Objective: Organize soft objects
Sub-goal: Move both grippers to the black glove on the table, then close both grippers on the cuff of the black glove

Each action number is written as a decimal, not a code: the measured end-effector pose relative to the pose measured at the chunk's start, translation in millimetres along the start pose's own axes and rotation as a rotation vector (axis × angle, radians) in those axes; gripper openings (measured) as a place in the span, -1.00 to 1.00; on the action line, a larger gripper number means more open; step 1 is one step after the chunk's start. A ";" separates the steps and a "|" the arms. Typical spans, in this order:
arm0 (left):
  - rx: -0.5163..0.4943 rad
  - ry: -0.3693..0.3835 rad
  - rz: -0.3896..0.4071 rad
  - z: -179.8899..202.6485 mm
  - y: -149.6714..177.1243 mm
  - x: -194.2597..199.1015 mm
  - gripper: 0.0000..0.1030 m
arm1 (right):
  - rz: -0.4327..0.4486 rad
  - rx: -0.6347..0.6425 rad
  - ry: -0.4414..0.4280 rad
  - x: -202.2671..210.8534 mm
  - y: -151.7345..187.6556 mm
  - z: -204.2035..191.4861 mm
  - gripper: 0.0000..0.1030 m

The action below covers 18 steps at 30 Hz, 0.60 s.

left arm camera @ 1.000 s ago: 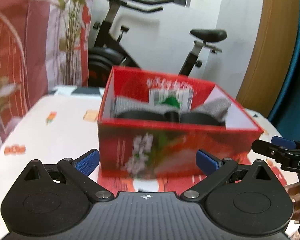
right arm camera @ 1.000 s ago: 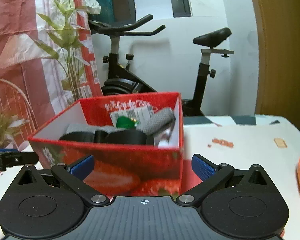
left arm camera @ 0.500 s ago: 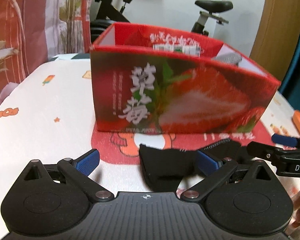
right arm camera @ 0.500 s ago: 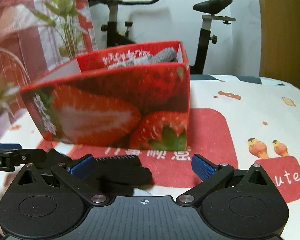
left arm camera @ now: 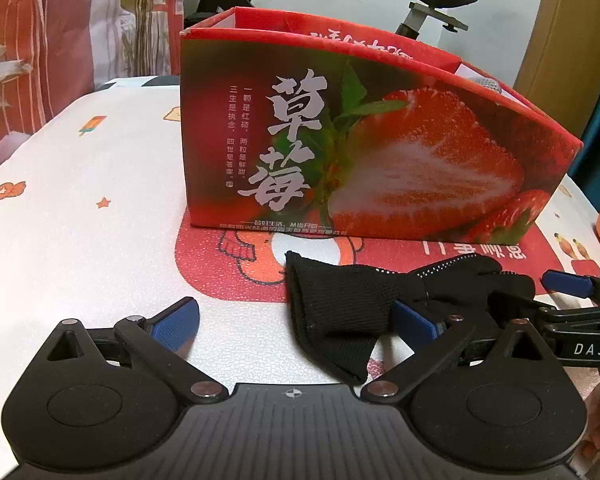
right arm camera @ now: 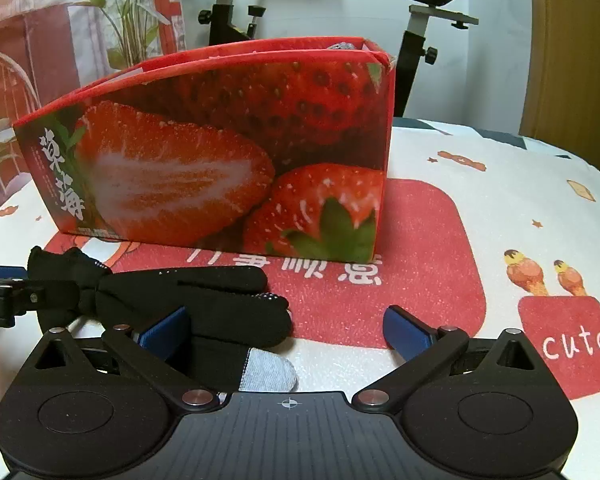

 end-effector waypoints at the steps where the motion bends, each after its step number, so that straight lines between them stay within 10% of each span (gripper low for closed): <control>1: 0.002 0.000 0.002 0.0 0.3 -0.3 1.00 | 0.000 0.000 0.000 -0.2 0.0 -0.1 0.99; 18: 0.013 0.007 0.028 -1.3 3.6 0.5 1.00 | 0.006 -0.006 -0.005 -2.6 -1.0 2.2 0.99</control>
Point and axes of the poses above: each gripper's, at about its wrist camera, not at the fingertips, and x roughly against the way its jaws point, z to its right, y to its underside, the point moved 2 cm from there along -x, roughly the way its jaws point, and after that the axes turned 3 degrees about x, right-handed, at the moved point
